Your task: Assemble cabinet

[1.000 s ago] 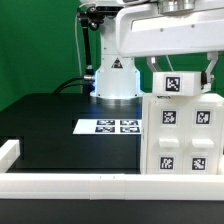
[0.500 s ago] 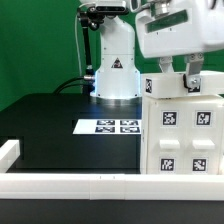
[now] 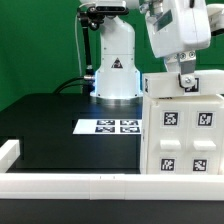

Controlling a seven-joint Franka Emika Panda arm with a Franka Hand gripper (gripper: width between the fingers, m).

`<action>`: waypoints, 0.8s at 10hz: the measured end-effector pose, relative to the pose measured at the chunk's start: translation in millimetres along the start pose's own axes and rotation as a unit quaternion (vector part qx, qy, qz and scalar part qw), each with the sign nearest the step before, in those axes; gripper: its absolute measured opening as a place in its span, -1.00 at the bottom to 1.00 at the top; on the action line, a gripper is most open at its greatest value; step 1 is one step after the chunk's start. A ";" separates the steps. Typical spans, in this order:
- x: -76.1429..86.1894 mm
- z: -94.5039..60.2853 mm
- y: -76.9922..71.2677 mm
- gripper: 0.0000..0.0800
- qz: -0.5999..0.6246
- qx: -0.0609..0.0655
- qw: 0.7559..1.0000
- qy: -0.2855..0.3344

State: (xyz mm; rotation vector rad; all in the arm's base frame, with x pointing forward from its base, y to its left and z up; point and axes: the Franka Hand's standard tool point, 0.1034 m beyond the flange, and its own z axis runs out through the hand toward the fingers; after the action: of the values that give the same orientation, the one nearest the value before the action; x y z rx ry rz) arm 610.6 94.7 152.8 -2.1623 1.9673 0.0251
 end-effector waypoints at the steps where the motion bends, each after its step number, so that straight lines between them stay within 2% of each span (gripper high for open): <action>1: -0.4 0.7 0.3 0.57 -0.001 -0.001 1.000 0.000; 3: -1.3 -1.5 0.7 0.62 -0.022 -0.004 1.000 -0.003; 4: -3.4 -9.8 -0.4 0.62 -0.035 -0.006 0.999 -0.009; 6: -12.8 -21.2 -1.1 0.62 -0.125 -0.024 0.992 -0.020; 8: -13.0 -20.3 -1.7 0.62 -0.208 -0.024 0.978 -0.023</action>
Offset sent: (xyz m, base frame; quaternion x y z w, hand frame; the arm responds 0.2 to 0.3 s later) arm -0.0072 0.0065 0.0280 -0.0223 -0.0621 -0.0342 0.9972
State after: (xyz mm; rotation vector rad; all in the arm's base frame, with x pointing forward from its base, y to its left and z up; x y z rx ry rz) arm 608.3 104.0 174.9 -2.5350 1.4682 0.0557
